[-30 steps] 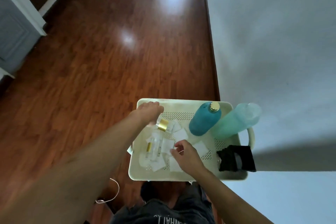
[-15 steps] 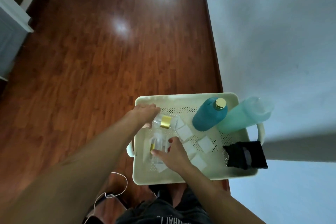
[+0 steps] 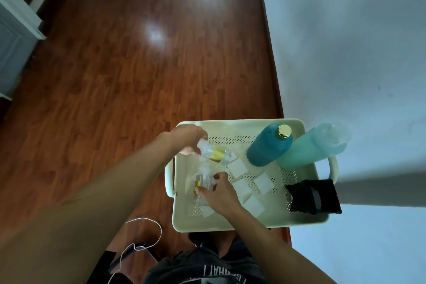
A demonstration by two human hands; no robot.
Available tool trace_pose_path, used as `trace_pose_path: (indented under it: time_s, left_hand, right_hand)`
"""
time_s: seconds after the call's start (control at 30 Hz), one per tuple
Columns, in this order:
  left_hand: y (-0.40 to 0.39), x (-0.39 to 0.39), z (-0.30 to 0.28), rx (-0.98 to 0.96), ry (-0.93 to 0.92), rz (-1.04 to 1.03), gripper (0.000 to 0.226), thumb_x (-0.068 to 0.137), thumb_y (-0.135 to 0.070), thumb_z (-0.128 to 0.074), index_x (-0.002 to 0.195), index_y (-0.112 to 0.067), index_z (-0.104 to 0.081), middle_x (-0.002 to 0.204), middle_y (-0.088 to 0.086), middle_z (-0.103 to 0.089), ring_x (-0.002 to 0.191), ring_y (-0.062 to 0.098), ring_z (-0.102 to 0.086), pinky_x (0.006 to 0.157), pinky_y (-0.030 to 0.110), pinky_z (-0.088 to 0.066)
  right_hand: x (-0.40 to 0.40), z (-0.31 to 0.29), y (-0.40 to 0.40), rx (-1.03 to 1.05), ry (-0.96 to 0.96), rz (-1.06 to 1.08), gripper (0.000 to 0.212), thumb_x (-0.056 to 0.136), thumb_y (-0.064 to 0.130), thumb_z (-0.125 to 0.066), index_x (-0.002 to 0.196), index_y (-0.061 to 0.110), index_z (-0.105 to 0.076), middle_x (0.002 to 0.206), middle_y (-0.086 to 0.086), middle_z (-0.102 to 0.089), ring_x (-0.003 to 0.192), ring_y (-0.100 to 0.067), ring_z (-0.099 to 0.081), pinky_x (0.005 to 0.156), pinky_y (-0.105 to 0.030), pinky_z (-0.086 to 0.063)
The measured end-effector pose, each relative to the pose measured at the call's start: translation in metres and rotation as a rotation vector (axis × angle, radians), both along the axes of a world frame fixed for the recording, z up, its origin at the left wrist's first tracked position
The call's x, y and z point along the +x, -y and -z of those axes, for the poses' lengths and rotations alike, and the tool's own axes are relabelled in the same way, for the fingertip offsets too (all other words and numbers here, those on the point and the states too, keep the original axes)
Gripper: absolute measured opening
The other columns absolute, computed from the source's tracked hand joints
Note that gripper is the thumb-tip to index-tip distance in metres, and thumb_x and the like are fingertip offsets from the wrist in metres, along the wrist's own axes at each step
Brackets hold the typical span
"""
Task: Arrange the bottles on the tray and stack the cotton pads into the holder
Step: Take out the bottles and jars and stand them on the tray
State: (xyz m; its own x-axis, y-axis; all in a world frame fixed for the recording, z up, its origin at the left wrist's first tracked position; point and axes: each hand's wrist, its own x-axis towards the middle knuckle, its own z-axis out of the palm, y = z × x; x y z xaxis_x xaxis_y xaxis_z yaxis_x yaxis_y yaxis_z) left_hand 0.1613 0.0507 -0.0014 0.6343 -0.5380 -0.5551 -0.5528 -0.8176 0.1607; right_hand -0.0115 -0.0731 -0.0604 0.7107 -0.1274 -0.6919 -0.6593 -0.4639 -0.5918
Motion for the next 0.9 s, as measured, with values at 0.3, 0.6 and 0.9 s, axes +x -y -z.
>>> trace_pose_path:
  time_s: [0.3, 0.6, 0.9]
  left_hand:
    - [-0.007, -0.003, -0.026, -0.117, 0.016, -0.115, 0.061, 0.084, -0.039, -0.078, 0.139, -0.031, -0.052, 0.134, -0.005, -0.053, 0.115, 0.022, -0.054, 0.085, 0.03, -0.048]
    - [-0.007, -0.014, -0.029, -0.188, 0.058, -0.131, 0.061, 0.084, -0.035, -0.08, 0.138, -0.028, -0.053, 0.126, -0.005, -0.055, 0.108, 0.021, -0.056, 0.077, 0.029, -0.045]
    - [0.022, -0.02, -0.033, -0.228, 0.012, -0.09, 0.062, 0.081, -0.028, -0.083, 0.137, -0.027, -0.055, 0.134, -0.006, -0.054, 0.118, 0.022, -0.055, 0.085, 0.032, -0.047]
  right_hand:
    - [-0.004, -0.002, -0.004, -0.033, 0.04, 0.039, 0.073, 0.081, 0.05, -0.073, 0.136, 0.015, -0.043, 0.123, 0.001, -0.057, 0.1, -0.014, -0.061, 0.081, -0.028, -0.051]
    - [-0.008, 0.003, -0.015, -0.105, 0.08, -0.009, 0.08, 0.076, 0.061, -0.073, 0.135, 0.013, -0.047, 0.127, -0.002, -0.059, 0.109, -0.021, -0.061, 0.094, -0.039, -0.053]
    - [-0.023, 0.001, 0.002, -0.052, 0.087, -0.015, 0.082, 0.075, 0.061, -0.068, 0.142, 0.019, -0.045, 0.135, 0.003, -0.056, 0.119, -0.017, -0.056, 0.095, -0.03, -0.047]
